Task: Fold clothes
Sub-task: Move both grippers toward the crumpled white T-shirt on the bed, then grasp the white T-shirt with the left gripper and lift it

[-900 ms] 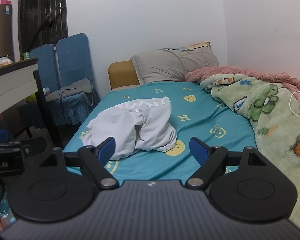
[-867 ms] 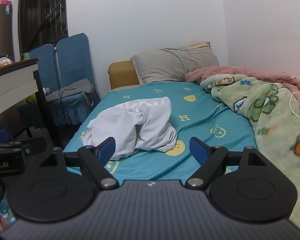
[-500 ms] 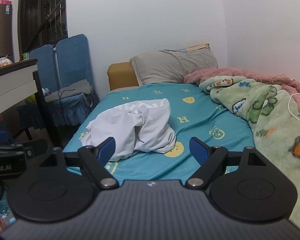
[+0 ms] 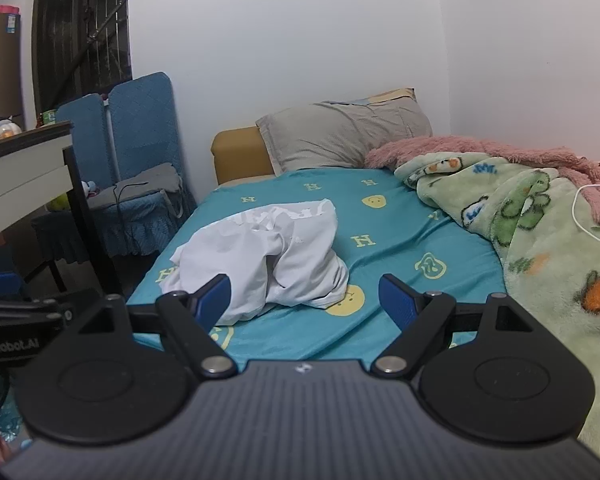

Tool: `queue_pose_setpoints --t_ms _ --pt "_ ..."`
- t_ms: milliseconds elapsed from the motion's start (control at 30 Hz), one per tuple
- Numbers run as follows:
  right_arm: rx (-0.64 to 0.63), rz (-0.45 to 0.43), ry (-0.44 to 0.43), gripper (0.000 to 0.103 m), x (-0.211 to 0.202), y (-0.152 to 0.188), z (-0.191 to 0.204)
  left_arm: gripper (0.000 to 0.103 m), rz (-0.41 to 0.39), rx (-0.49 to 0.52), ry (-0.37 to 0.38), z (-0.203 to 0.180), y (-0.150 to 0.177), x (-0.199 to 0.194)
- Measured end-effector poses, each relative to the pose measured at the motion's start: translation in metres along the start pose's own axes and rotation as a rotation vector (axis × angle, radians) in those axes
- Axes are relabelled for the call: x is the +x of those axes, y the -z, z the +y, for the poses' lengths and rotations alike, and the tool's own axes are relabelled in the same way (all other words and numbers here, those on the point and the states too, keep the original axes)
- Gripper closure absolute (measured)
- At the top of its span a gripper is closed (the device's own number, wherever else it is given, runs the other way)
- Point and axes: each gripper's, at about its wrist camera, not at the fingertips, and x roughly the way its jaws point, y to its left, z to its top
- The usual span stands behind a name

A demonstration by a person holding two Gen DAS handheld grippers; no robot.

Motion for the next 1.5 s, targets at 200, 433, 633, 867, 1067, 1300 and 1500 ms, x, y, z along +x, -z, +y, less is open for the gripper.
queue_pose_setpoints --t_ms 200,433,633,867,1067,1300,1500 --pt "0.001 -0.004 0.019 0.020 0.001 0.000 0.000 0.000 0.001 -0.006 0.002 0.001 0.001 0.001" --pt "0.008 -0.010 0.047 0.020 0.000 -0.002 0.000 0.000 -0.002 -0.015 0.009 0.003 0.001 0.001" --pt "0.088 -0.032 0.078 0.020 -0.004 -0.016 0.002 0.000 0.005 -0.063 0.015 0.010 0.001 0.005" --pt "0.265 -0.093 0.052 0.019 -0.003 -0.061 0.024 0.000 0.022 -0.092 -0.012 0.019 0.004 0.015" --pt "0.338 -0.159 -0.082 0.020 0.000 -0.109 0.034 0.000 0.019 -0.068 -0.028 0.020 0.009 0.020" --pt "0.135 -0.127 0.014 0.020 0.017 -0.095 -0.009 0.000 0.000 -0.052 -0.061 0.009 0.009 0.033" --pt "0.162 -0.067 0.052 0.020 0.026 -0.050 -0.050 0.001 0.090 0.039 -0.019 -0.021 0.011 0.083"
